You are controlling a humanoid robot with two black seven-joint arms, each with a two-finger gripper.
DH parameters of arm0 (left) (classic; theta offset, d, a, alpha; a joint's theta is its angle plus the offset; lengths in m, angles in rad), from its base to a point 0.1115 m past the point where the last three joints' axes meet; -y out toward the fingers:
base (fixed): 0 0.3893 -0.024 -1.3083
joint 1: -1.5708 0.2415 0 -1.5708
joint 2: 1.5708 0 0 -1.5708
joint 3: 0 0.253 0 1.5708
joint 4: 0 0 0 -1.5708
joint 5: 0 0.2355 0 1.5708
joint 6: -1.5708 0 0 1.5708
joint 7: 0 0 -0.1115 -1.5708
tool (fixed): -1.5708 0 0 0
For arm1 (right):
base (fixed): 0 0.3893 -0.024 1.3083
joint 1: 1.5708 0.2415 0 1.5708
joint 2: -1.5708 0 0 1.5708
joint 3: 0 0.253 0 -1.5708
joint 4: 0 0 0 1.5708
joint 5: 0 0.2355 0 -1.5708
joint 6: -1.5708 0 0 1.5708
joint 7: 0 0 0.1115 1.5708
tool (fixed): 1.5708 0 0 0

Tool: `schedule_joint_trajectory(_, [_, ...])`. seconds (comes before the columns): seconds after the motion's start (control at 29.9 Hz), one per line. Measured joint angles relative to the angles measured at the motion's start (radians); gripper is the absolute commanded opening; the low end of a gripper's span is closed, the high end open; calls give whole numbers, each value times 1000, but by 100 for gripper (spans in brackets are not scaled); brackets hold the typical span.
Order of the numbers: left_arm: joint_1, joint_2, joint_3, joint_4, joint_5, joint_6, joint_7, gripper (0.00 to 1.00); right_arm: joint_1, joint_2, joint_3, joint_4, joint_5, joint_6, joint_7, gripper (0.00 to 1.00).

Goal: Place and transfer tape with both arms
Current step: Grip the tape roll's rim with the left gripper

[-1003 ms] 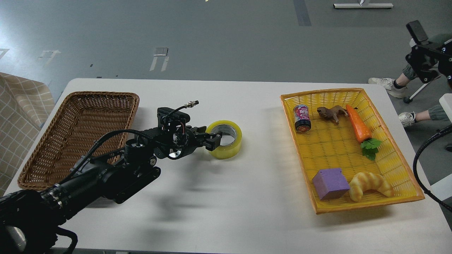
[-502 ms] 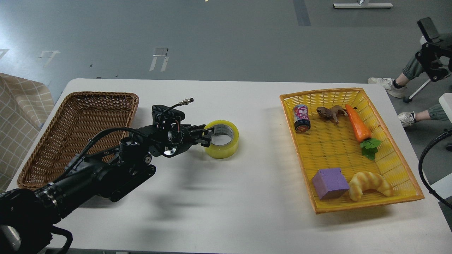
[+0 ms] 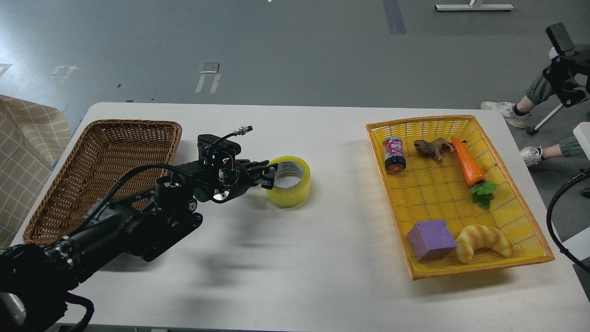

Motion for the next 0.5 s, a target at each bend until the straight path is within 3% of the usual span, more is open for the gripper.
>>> schedule_joint_trajectory(0.5, [-9,14,-1,-23,-2,-2,10,0,0,7,-3,-7,-4,0,0,100])
